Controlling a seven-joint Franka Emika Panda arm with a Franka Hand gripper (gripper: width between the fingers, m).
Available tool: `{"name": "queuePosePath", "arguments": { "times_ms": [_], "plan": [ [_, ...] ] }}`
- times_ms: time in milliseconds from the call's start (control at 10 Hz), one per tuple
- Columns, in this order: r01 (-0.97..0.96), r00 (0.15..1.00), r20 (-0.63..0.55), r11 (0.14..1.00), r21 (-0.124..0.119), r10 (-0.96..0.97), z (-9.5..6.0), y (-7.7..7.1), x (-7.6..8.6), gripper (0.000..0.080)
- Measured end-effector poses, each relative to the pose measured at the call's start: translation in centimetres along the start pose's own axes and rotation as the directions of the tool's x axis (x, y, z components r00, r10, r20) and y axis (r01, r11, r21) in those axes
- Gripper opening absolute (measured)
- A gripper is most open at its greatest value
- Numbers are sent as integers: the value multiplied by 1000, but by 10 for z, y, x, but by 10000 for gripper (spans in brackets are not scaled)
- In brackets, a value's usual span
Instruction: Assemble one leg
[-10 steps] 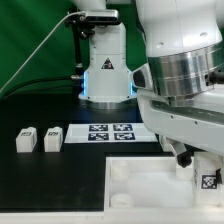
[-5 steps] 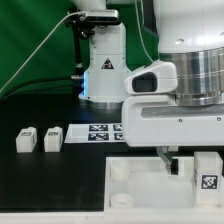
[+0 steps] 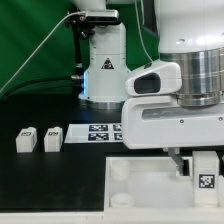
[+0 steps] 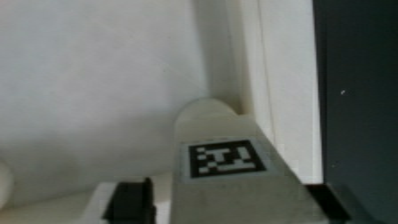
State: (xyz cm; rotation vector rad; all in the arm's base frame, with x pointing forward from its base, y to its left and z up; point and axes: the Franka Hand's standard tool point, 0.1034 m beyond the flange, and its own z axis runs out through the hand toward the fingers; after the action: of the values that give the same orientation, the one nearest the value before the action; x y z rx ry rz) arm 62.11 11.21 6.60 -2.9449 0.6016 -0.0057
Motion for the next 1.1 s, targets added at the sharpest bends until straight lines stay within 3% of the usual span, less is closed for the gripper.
{"name": "queuePosePath", "arguments": {
  "times_ms": [200,300,400,500,600,700,800,900,1000,1100],
  "plan": [
    [-217,976,4,976,2,217,1,-1,2,291],
    [-380,924,29,925,-11,380,1,-2,4,291],
    [-552,831,62,833,-32,553,1,-3,5,291],
    [-704,700,96,707,-70,707,0,-5,7,291],
    [-858,495,101,504,-103,863,-1,-7,9,291],
    [-934,331,79,338,-114,940,-1,-8,10,292],
    [-955,260,66,267,-129,963,1,-9,6,292],
    [-954,256,65,263,-147,965,0,-8,3,292],
    [-953,260,66,267,-144,963,0,-8,3,292],
    [-953,260,65,267,-145,963,1,-8,3,371]
  ]
}}
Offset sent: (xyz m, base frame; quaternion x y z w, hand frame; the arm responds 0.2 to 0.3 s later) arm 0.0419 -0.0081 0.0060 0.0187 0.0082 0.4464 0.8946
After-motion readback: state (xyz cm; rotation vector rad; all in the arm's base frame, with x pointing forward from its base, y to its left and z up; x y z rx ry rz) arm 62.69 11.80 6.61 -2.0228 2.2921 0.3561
